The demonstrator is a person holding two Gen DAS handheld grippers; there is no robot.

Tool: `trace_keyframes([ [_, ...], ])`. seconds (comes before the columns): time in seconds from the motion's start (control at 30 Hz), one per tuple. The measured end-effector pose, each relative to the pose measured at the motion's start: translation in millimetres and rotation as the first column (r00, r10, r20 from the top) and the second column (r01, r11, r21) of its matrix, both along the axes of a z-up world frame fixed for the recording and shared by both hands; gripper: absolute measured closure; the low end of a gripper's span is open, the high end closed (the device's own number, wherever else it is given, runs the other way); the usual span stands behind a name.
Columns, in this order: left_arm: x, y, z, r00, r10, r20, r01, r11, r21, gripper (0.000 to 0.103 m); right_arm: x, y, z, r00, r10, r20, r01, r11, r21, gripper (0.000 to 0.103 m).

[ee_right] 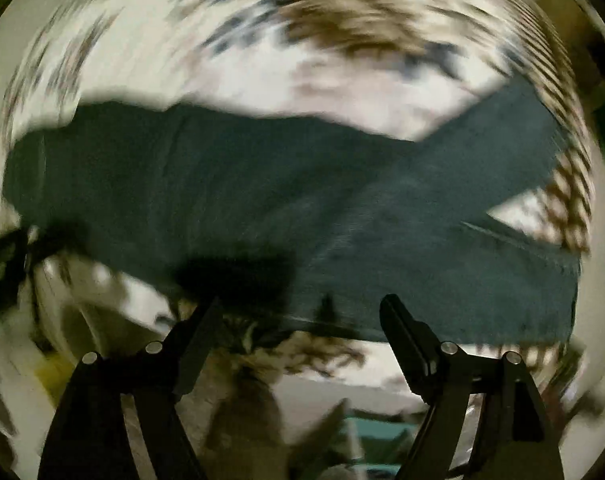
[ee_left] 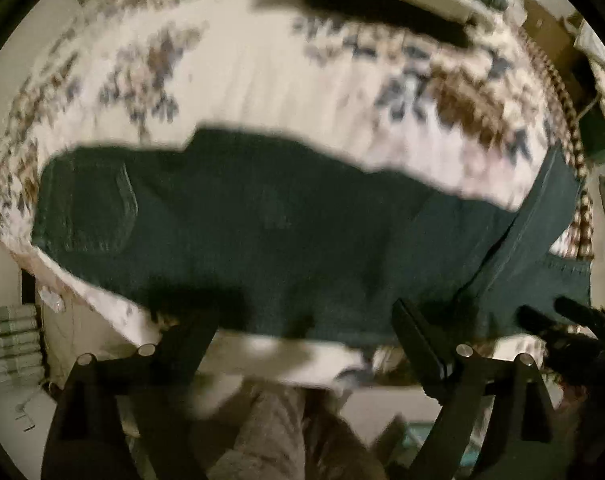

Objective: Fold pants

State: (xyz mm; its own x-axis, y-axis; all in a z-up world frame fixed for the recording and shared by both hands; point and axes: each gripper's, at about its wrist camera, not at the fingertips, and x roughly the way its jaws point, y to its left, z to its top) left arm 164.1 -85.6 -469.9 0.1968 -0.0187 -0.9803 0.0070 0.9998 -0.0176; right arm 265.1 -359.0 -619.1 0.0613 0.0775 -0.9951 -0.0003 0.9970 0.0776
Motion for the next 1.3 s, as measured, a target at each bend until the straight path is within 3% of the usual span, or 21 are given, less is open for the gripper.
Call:
trace_keyframes([
  [0.13,30,-28,-7,1.0,-0.007,0.02,0.007,1.0,0.005,0.015,16,-67,15,0.971,-0.233,0.056,0.234,0.972,-0.019,0.02],
  [0.3,67,-66,-22,0.999,-0.022,0.031,0.022,1.0,0.016,0.015,76,-128,3,0.913,-0.397,0.092,0.404,0.912,-0.071,0.02],
  [0.43,91,-88,-34,0.998,-0.042,0.037,0.041,0.998,0.047,0.015,128,-146,-13,0.894,-0.434,0.113,0.445,0.89,-0.1,0.02],
  [0.63,113,-106,-50,0.997,-0.068,0.032,0.064,0.992,0.111,0.015,171,-143,-37,0.889,-0.447,0.099,0.457,0.88,-0.131,0.02],
  [0.7,114,-107,-52,0.997,-0.073,0.023,0.07,0.991,0.118,0.015,174,-139,-46,0.894,-0.442,0.075,0.448,0.88,-0.159,0.032],
  [0.77,111,-108,-51,0.996,-0.088,0.017,0.085,0.989,0.119,0.015,168,-134,-44,0.896,-0.435,0.085,0.443,0.877,-0.187,0.069],
  [0.8,109,-108,-49,0.995,-0.094,0.013,0.092,0.989,0.117,0.015,161,-133,-40,0.894,-0.437,0.096,0.447,0.876,-0.182,0.078],
  [0.83,106,-109,-47,0.995,-0.101,0.01,0.099,0.989,0.114,0.015,151,-133,-32,0.882,-0.459,0.11,0.471,0.869,-0.149,0.094],
  [0.97,86,-116,-39,0.992,-0.128,-0.021,0.13,0.988,0.084,0.015,92,-148,4,0.811,-0.557,0.175,0.575,0.815,-0.071,0.097],
  [1.1,63,-125,-38,0.987,-0.153,-0.055,0.156,0.986,0.053,0.015,8,-180,28,0.709,-0.685,0.168,0.694,0.72,0.001,0.097],
  [1.2,48,-133,-48,0.981,-0.174,-0.088,0.179,0.983,0.05,0.015,-34,-221,10,0.657,-0.745,0.117,0.747,0.664,0.035,0.096],
  [1.3,38,-141,-60,0.975,-0.19,-0.118,0.197,0.979,0.047,0.015,-63,-259,-36,0.618,-0.785,-0.046,0.784,0.612,0.101,0.079],
])
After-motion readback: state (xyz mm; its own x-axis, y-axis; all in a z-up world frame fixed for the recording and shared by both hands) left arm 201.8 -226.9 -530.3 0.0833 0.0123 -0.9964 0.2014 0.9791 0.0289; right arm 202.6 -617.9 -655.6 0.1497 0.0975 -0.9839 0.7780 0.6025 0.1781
